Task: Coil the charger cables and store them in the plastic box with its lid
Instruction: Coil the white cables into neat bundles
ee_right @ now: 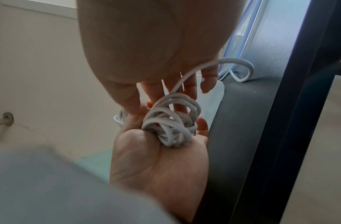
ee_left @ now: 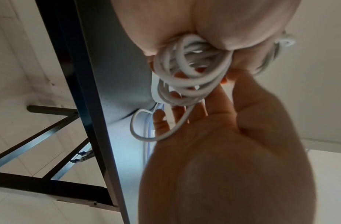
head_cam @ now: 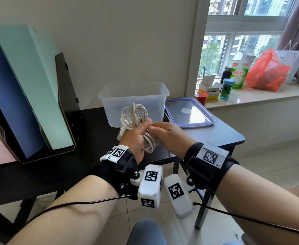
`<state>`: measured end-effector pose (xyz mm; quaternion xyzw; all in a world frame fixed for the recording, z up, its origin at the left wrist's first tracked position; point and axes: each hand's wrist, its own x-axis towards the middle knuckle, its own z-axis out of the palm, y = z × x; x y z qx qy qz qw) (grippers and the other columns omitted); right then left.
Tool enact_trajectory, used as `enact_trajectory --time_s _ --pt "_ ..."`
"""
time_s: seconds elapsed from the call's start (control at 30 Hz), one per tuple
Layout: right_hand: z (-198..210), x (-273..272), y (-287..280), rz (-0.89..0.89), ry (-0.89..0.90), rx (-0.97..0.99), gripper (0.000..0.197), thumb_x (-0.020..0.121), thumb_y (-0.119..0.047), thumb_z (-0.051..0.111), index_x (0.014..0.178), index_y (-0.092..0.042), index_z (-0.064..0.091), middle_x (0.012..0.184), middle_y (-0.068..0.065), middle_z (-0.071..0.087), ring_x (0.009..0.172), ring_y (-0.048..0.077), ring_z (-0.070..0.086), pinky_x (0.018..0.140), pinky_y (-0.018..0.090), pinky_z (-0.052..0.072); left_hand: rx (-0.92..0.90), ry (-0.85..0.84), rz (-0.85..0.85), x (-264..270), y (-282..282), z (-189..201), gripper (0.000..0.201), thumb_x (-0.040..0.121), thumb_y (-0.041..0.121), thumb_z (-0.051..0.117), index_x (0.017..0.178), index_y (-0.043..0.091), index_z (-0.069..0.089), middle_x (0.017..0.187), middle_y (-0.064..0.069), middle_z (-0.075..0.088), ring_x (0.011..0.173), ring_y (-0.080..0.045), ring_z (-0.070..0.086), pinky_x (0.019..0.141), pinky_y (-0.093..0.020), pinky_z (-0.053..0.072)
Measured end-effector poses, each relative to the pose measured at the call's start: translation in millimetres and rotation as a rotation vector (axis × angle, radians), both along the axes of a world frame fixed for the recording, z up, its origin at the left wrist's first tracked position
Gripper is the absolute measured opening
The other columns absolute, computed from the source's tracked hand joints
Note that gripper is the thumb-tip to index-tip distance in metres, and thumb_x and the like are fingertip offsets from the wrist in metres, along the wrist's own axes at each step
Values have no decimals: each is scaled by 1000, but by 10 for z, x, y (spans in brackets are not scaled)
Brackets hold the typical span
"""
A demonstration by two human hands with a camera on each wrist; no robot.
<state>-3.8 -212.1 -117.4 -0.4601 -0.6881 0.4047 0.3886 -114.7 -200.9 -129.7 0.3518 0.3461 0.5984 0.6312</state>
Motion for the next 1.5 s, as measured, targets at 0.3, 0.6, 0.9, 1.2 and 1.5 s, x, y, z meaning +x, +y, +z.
enact_trajectory --time_s 0.3,0.6,0.9,1.2,1.5 --pt "34 84 -33 96 -138 21 49 79 -26 69 123 -21 48 96 -1 62 86 13 58 89 36 50 100 50 -3 69 -45 9 31 93 27 45 117 12 58 84 -3 66 76 -18 64 69 -34 55" --pt "-42 62 -2 -47 -143 48 30 77 -11 62 106 -15 59 78 1 62 67 16 59 68 36 55 14 199 -102 79 -56 -35 27 91 41 47 84 21 65 82 -1 72 81 -16 69 79 -40 54" --pt "13 110 80 -117 -388 50 21 74 -18 64 95 -19 62 71 -5 59 66 14 55 63 25 50 -123 543 -246 -115 -41 -88 44 83 61 48 82 20 63 80 -7 62 63 -18 53 47 -22 32" --pt "57 237 122 -100 -555 -56 16 71 -8 57 81 -20 60 60 2 55 55 26 57 54 34 50 -211 844 -430 -448 -49 15 48 86 49 52 81 4 67 72 -10 72 46 -11 48 37 -17 26" --pt "51 232 133 -78 -664 -127 25 72 -10 55 94 -18 64 56 -3 52 57 22 54 40 19 39 445 1306 107 -494 -120 15 64 61 38 81 115 27 49 118 4 44 112 -14 40 94 -21 29"
